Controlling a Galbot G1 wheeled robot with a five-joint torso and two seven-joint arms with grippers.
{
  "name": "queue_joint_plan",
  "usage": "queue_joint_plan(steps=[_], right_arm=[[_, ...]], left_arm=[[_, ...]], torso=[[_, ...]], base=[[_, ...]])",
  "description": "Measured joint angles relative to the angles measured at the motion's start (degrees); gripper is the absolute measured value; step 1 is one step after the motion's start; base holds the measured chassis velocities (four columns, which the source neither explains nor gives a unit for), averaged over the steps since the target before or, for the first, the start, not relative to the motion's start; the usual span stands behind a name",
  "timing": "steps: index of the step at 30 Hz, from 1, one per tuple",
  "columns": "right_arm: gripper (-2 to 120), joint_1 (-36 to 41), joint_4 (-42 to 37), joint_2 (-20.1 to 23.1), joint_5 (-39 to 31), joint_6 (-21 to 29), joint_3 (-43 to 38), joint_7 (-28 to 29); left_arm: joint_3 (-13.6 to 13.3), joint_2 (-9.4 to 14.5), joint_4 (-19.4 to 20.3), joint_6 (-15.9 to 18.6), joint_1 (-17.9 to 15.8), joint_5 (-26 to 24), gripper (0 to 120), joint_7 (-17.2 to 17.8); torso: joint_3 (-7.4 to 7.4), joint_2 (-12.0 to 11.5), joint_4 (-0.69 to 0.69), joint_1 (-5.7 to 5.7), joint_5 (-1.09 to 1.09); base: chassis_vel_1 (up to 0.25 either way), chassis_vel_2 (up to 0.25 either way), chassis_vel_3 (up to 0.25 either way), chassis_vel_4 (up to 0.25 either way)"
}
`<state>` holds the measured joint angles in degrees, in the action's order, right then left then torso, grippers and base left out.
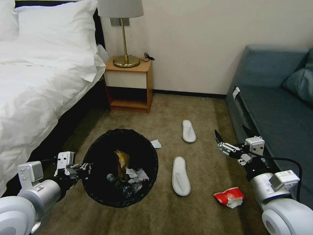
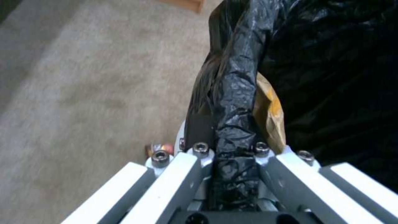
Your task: Pick up the trash bin, then pick up the garbage on the floor and place it into the trash bin.
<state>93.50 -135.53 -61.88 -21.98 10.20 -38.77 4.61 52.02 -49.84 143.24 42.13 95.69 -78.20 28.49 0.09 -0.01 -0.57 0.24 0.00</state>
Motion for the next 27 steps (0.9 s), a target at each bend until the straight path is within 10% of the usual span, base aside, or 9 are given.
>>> queue_joint_plan(steps=[14,27], right_arm=[[100,4.7,1.8,0.3,-7.7,7.4,1.1,7.9],[100,2.9,13.4,-4.3,-16.4,11.4,4.3,18.5]], left_arm=[[-0.3,2.8,-1.5,0.0,-9.9,-7.6,3,3.5],[-0.4,3.5,-2.7,0.0,-12.5,-9.4,3,3.1]], torso=[[-0.02,0.0,0.01,-0.02,0.00],[-0.01,0.0,0.01,-0.02,0.00]], base=[[-0.008,0.010,0.014,-0.006],[0.000,0.000,0.000,0.000]])
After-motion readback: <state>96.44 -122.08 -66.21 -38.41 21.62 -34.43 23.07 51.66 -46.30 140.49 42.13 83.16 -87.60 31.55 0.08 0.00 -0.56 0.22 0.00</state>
